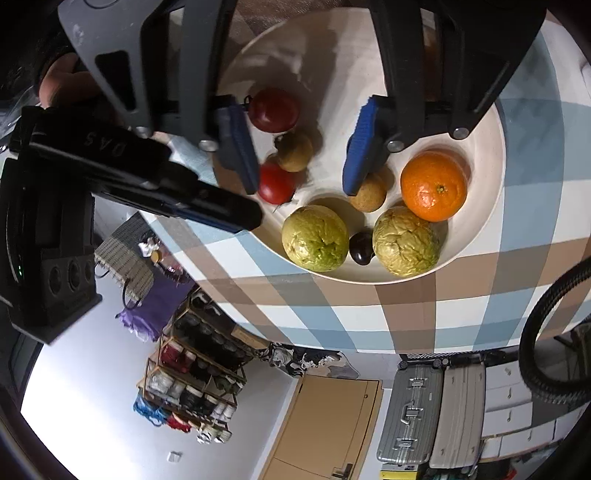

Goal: Organize fruits

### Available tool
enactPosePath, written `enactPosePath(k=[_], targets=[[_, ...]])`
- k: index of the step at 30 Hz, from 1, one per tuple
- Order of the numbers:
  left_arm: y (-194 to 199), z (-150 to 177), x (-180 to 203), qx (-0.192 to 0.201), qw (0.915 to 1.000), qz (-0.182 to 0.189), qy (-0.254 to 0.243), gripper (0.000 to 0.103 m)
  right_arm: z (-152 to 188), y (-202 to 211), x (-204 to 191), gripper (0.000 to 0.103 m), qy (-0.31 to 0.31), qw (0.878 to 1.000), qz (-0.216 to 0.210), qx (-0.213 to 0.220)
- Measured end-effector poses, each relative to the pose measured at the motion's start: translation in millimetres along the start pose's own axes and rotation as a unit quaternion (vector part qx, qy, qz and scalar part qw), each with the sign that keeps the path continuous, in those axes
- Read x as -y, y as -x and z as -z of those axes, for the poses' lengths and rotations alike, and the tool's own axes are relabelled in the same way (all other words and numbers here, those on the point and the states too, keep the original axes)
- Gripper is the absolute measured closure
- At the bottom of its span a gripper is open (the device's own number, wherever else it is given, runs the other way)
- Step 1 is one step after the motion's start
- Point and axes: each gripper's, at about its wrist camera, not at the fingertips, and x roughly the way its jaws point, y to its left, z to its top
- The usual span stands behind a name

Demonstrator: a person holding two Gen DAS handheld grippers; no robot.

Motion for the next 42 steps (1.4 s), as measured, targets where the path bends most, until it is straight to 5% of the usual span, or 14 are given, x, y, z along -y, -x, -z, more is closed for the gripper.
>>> enactPosePath(k=[10, 13, 17, 19, 25, 31, 42], targets=[[53, 9, 8, 0.038, 0.9983, -0.043, -0.009, 0.028, 4, 74, -21, 0.046, 0.004, 0.996, 0.000, 0.092], [80, 13, 12, 0.068, 0.9956, -0.065, -0.008, 0.021, 10, 100, -35, 0.023, 0.018, 0.993, 0.002, 0.120], [119, 17, 20, 0.109, 0.9893, -0.097, -0.007, 0.015, 18, 137, -61, 0.008, 0.049, 0.984, 0.005, 0.171], [140, 21, 23, 0.134, 0.9848, -0.111, -0.004, 0.004, 22, 152, -71, 0.002, 0.058, 0.980, 0.005, 0.191], [199, 38, 42, 0.189, 0.9747, -0.118, -0.016, 0.001, 44, 189, -108, 0.000, 0.105, 0.962, 0.009, 0.252], [247, 63, 59, 0.257, 0.9519, -0.159, -0.049, 0.001, 72, 209, -136, 0.000, 0.147, 0.945, 0.037, 0.291], [285, 109, 52, 0.287, 0.9403, -0.178, -0.045, 0.001, 107, 210, -147, 0.000, 0.176, 0.934, 0.066, 0.304]])
